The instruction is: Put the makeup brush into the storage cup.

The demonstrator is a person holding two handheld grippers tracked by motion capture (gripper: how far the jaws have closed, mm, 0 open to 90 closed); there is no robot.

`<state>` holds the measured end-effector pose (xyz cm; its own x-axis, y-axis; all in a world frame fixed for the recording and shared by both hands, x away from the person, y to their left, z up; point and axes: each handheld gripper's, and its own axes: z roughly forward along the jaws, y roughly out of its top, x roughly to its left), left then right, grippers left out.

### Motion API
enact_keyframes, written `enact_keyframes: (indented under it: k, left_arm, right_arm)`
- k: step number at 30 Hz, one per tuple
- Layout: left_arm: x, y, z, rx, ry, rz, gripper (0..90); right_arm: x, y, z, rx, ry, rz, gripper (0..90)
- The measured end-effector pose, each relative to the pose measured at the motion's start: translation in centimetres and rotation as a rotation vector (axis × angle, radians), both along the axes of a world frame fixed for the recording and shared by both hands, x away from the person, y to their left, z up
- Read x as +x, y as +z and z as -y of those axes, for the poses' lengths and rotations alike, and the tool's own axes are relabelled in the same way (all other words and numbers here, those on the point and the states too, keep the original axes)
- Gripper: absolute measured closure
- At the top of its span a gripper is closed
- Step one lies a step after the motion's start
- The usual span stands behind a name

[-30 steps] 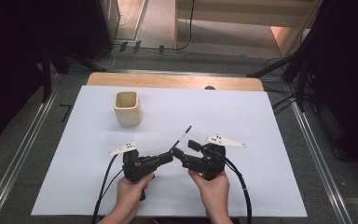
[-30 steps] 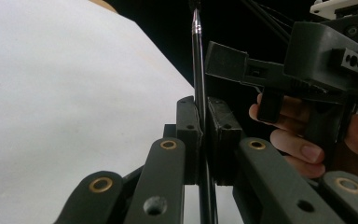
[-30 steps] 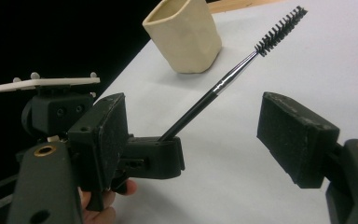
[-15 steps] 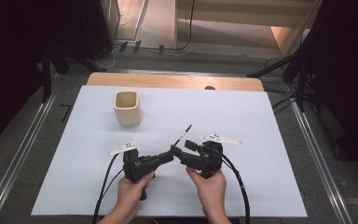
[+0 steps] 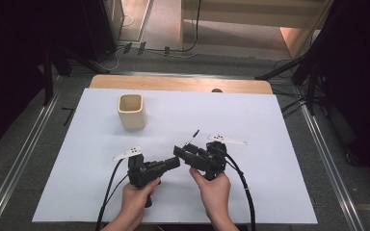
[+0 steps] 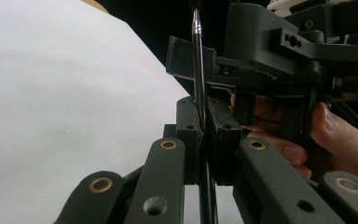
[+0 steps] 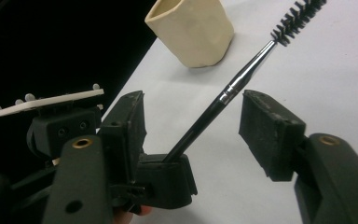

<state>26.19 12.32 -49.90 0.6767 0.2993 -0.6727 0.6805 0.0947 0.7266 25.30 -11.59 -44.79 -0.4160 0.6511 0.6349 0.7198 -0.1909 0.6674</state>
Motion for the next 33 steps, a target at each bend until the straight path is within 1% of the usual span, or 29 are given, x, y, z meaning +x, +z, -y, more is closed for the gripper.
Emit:
enact_keyframes:
  k: [3,5,6,10,14,15,19,21,25,26,28,29,30,31,32,33]
  left_arm:
    - [0.0,0.0,0.1,-0.001,-0.005,0.002,84.8]
    - [-0.1,0.0,0.1,-0.003,-0.008,0.002,84.8]
    - [-0.2,0.0,0.2,-0.003,-0.010,0.004,84.8]
    - [-0.3,0.0,0.3,-0.001,-0.018,0.005,84.8]
    - [-0.2,-0.1,0.2,-0.005,-0.018,0.005,84.8]
    - [-0.2,-0.1,0.2,-0.005,-0.018,0.005,84.8]
    - [-0.3,0.0,0.2,-0.013,-0.020,0.007,84.7]
    - [-0.3,0.0,0.3,-0.013,-0.021,0.011,84.7]
    - [-0.3,0.0,0.3,-0.010,-0.024,0.014,84.7]
    - [-0.4,0.0,0.3,-0.006,-0.024,0.015,84.5]
    - [-0.3,0.0,0.4,-0.014,-0.031,0.008,84.3]
    - [-0.3,0.1,0.5,-0.005,-0.037,0.002,83.9]
    - [-0.4,0.1,0.5,0.006,-0.042,0.004,83.6]
    - [-0.4,0.2,0.6,0.010,-0.045,0.001,81.9]
    - [-0.3,0.3,0.6,0.021,-0.056,0.002,69.2]
    - [-0.3,0.4,0.7,0.033,-0.057,0.003,67.9]
  right_arm:
    - [0.3,-0.1,-0.1,0.022,0.005,-0.020,47.9]
    - [0.5,-0.1,-0.1,0.041,0.013,-0.047,51.4]
    - [0.6,-0.2,-0.1,0.039,0.014,-0.047,52.3]
    - [0.8,-0.2,0.0,0.061,0.009,-0.059,59.2]
    - [1.0,-0.3,0.2,0.089,0.014,-0.093,65.7]
    - [1.1,-0.3,0.3,0.095,0.014,-0.092,66.4]
    - [1.2,-0.3,0.4,0.125,0.018,-0.102,74.7]
    - [1.3,-0.3,0.5,0.132,0.018,-0.106,78.4]
    - [1.3,-0.4,0.6,0.141,0.025,-0.113,80.6]
    - [1.3,-0.3,0.6,0.147,0.026,-0.122,81.2]
    - [1.4,-0.4,0.7,0.164,0.032,-0.125,82.3]
    - [1.4,-0.4,0.7,0.175,0.039,-0.130,83.2]
    - [1.4,-0.3,0.8,0.186,0.050,-0.133,84.0]
    - [1.5,-0.3,0.8,0.192,0.058,-0.136,84.4]
    - [1.5,-0.3,0.8,0.198,0.067,-0.142,85.6]
    - [1.5,-0.2,0.8,0.201,0.075,-0.148,85.6]
